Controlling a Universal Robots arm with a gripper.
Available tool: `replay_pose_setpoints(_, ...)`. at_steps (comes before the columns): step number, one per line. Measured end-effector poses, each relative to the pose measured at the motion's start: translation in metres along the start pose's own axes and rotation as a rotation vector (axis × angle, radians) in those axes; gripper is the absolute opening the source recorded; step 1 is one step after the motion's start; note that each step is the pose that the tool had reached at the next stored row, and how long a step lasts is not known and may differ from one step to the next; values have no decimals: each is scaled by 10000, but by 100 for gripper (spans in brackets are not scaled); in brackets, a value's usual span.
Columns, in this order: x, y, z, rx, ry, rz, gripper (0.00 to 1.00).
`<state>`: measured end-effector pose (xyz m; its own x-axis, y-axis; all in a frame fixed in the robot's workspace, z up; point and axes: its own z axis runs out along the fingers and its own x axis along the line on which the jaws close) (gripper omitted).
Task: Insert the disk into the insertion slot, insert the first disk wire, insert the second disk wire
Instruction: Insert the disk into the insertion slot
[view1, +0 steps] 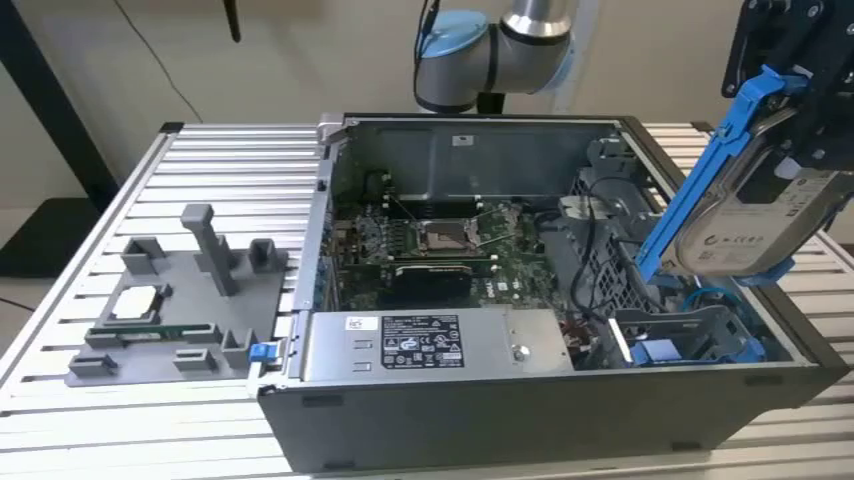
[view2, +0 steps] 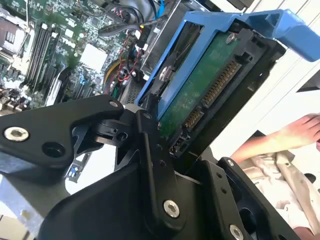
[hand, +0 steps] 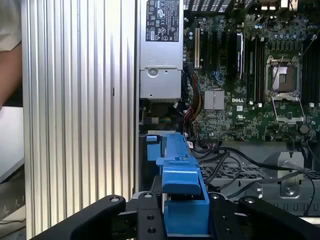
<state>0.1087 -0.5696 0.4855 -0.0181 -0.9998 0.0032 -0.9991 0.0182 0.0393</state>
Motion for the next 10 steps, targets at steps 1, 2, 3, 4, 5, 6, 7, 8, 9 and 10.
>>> replay_pose_setpoints(1,0,0,0,0,1,0,0)
replay_pose_setpoints(2,0,0,0,0,5,0,0)
replay_pose_setpoints(3,0,0,2,0,14,1,0)
replay_pose_setpoints(4,0,0,3,0,31,1,0)
replay_pose_setpoints(5,0,0,6,1,51,2,0)
replay_pose_setpoints(6,0,-1,9,1,77,2,0)
replay_pose_setpoints(7,0,-1,12,2,103,3,0)
replay_pose_setpoints(8,0,-1,17,2,130,5,0)
replay_pose_setpoints(9,0,-1,21,3,163,7,0)
replay_pose_setpoints(10,-1,-1,25,4,204,8,0)
